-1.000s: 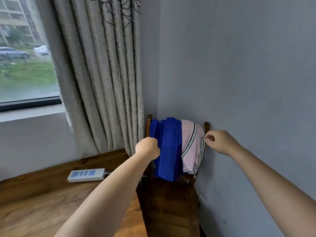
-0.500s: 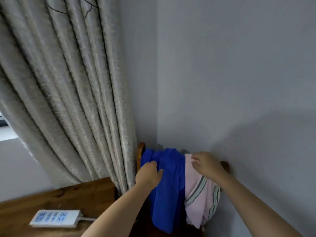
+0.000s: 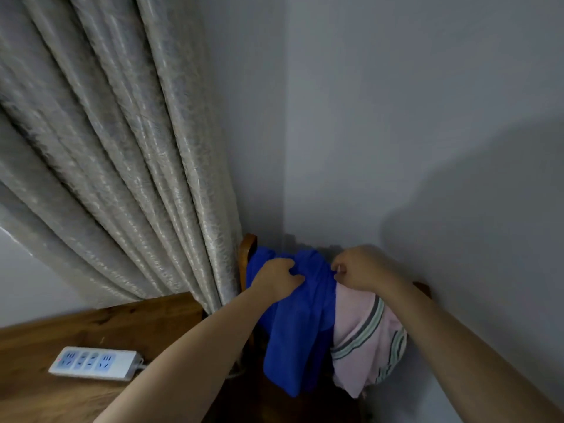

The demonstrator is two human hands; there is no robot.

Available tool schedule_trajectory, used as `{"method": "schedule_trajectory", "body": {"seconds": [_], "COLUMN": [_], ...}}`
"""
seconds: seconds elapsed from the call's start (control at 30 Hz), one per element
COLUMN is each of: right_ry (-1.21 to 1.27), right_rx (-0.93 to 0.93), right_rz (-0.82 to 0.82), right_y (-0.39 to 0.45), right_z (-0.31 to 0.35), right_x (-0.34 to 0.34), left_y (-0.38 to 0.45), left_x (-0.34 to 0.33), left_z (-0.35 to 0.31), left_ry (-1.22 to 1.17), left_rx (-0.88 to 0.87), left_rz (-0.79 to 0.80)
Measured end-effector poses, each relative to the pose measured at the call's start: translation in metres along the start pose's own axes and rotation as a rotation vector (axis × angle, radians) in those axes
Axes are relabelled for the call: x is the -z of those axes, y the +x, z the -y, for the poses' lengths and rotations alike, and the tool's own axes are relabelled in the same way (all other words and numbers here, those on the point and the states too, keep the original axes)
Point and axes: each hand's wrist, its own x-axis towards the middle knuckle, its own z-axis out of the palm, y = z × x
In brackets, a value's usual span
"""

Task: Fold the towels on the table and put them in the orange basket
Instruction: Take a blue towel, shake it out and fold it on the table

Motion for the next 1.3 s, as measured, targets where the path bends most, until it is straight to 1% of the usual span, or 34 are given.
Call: {"method": "schedule_trajectory", "body": {"seconds": [0.07, 0.13, 0.23, 0.3, 0.37, 0.43, 0.53, 0.57, 0.63, 0.73, 0.83, 0.93, 1.07, 1.2, 1.3], "right_ry": [0.013, 0.016, 0.072, 0.2, 0.332, 0.416, 0.526, 0.537, 0.522, 0.53, 0.498, 0.419, 0.369, 0.391, 0.4], "right_rx": [-0.006, -0.002, -0.001, -0.019, -0.027, 0.022, 0.116, 0.149, 0.199, 0.195, 0.213, 0.295, 0.411, 0.594, 0.721], "right_rz": [-0.015, -0.044, -0.052, -0.065, -0.12, -0.183, -0.097, -0.099, -0.188, -0.362, -0.576, -0.744, -0.864, -0.867, -0.76], "right_y": [-0.002, -0.004, -0.007, -0.009, -0.007, -0.002, 0.009, 0.014, 0.023, 0.028, 0.021, 0.006, -0.016, -0.045, -0.073], "right_z": [-0.001, -0.003, -0.006, -0.004, 0.0, 0.008, 0.036, 0.047, 0.068, 0.086, 0.1, 0.131, 0.194, 0.264, 0.325], "right_x": [-0.005, -0.013, -0.017, -0.012, -0.005, 0.002, 0.009, 0.009, 0.008, 0.016, 0.039, 0.066, 0.099, 0.11, 0.096], "left_y": [-0.003, -0.006, -0.014, -0.021, -0.029, -0.037, -0.055, -0.061, -0.072, -0.09, -0.114, -0.143, -0.189, -0.248, -0.305], "left_x": [0.008, 0.02, 0.051, 0.075, 0.096, 0.107, 0.117, 0.119, 0.125, 0.142, 0.161, 0.179, 0.202, 0.218, 0.227], "left_z": [0.0, -0.002, -0.008, -0.013, -0.017, -0.018, -0.015, -0.014, -0.009, -0.001, 0.009, 0.02, 0.038, 0.07, 0.103], "left_ry": [-0.075, -0.089, -0.037, -0.031, -0.036, -0.026, 0.015, 0.028, 0.039, 0.04, 0.097, 0.159, 0.13, 0.113, 0.102], "left_rx": [0.004, -0.026, -0.112, -0.164, -0.188, -0.198, -0.229, -0.24, -0.227, -0.198, -0.207, -0.217, -0.155, -0.083, 0.021], "left_rz": [-0.003, -0.064, -0.263, -0.407, -0.512, -0.576, -0.632, -0.642, -0.671, -0.728, -0.793, -0.883, -1.015, -1.121, -1.173]}}
